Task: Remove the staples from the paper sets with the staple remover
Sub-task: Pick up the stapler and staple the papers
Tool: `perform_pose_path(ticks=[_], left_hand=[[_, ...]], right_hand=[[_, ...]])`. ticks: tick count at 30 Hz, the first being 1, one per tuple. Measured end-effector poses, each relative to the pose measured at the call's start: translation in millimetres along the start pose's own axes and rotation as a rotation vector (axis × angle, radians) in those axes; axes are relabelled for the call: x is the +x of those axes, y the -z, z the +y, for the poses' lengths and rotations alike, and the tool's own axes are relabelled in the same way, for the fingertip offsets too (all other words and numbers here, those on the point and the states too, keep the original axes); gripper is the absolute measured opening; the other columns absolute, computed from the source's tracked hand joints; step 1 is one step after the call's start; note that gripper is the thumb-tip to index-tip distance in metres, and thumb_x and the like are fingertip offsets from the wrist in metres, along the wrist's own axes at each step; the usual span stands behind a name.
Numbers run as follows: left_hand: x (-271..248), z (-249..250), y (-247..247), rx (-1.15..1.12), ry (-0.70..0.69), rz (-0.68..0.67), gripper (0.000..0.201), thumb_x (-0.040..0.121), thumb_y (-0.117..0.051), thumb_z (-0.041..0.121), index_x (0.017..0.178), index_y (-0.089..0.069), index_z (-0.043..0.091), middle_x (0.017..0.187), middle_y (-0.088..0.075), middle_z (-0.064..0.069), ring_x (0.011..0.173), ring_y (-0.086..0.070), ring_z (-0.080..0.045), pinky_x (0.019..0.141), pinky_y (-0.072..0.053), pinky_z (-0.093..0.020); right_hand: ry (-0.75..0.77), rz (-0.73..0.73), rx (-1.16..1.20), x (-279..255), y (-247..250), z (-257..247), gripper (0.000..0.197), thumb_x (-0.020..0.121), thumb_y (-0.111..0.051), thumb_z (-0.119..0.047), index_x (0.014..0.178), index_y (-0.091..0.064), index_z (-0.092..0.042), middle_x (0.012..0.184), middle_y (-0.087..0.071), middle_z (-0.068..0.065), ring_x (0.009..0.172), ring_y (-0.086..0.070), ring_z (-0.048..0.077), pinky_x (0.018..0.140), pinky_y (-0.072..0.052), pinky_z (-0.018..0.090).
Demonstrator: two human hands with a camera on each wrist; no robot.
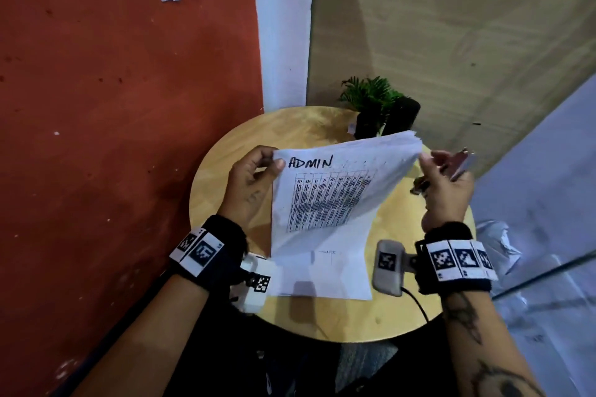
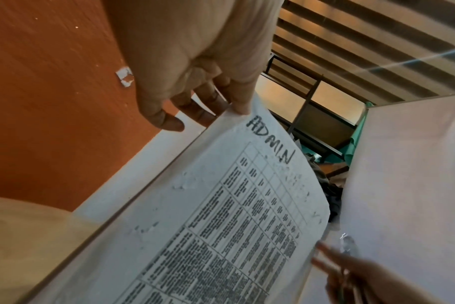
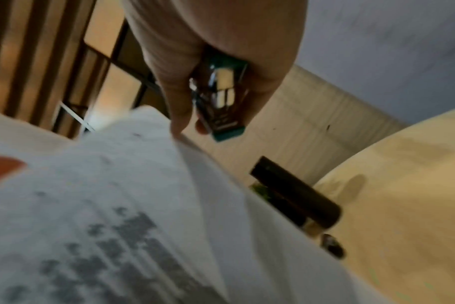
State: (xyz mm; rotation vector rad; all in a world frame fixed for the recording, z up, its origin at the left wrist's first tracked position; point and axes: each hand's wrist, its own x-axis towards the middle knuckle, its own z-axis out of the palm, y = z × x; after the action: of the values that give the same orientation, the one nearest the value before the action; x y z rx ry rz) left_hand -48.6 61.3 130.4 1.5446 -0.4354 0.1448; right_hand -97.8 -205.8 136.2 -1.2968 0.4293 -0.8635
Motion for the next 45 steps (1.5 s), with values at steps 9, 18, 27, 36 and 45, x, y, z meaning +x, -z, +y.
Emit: perform_pose_path(ticks=[9, 18, 27, 36, 45], left_hand=[[1.3, 1.4, -5.2, -0.032, 0.104, -0.04, 0.012, 0.087, -0.061, 0.001, 0.084, -0.06, 0.013, 0.081, -0.061, -0.001, 0.075, -0.058, -0.002, 0.068, -0.047, -0.015], [24.1, 9.8, -12.2, -0.233, 0.123, 0.029, 0.014, 0.085, -0.068, 0.022, 0.093, -0.059, 0.016, 0.088, -0.072, 0.009, 0.084, -0.065, -0.007, 0.078, -0.051, -0.024], [-22.0, -45.0, 12.7, -0.139, 0.395, 0.186, 0.035, 0.086, -0.066, 0.014, 0.12, -0.06, 0.009, 0.104, -0.071, 0.007, 0.099, -0.067, -0.012, 0.09, -0.052, -0.031], [-25.5, -169.0, 63.2, 0.206, 0.79, 0.28, 0.051, 0.083, -0.071, 0.015, 0.128, -0.052, -0.002, 0.131, -0.056, -0.016, 0.12, -0.054, -0.028, 0.101, -0.041, -0.036], [-47.1, -224.0, 37.3, 0.402, 1.063, 0.188, 0.063, 0.085, -0.069, 0.031, 0.132, -0.046, -0.006, 0.132, -0.053, -0.017, 0.121, -0.053, -0.035, 0.097, -0.041, -0.035]], right_hand=[[-0.379, -0.468, -0.208, 22.9, 14.2, 39.1, 0.033, 0.077, -0.049, 0.021, 0.081, -0.053, -0.012, 0.053, -0.053, 0.002, 0.036, -0.044, 0.013, 0.043, -0.033, 0.023], [-0.319, -0.417, -0.17, 22.1, -13.9, 37.9, 0.016, 0.084, -0.057, 0.007, 0.079, -0.055, -0.008, 0.055, -0.06, -0.002, 0.047, -0.056, 0.011, 0.046, -0.045, 0.019], [-0.318, -0.406, -0.042, 18.6, -60.6, 9.0, 0.02, 0.083, -0.059, 0.004, 0.071, -0.052, -0.011, 0.045, -0.057, -0.006, 0.04, -0.053, 0.009, 0.045, -0.04, 0.021], [-0.724, -0.433, -0.712, -8.3, -19.2, 149.2, 0.01, 0.084, -0.064, -0.004, 0.077, -0.058, 0.001, 0.081, -0.058, 0.019, 0.062, -0.057, 0.024, 0.058, -0.043, 0.029], [-0.625, -0.398, -1.223, -36.3, 38.8, 199.7, 0.037, 0.093, -0.049, -0.027, 0.113, -0.06, 0.002, 0.118, -0.057, 0.025, 0.102, -0.058, 0.037, 0.086, -0.044, 0.036]])
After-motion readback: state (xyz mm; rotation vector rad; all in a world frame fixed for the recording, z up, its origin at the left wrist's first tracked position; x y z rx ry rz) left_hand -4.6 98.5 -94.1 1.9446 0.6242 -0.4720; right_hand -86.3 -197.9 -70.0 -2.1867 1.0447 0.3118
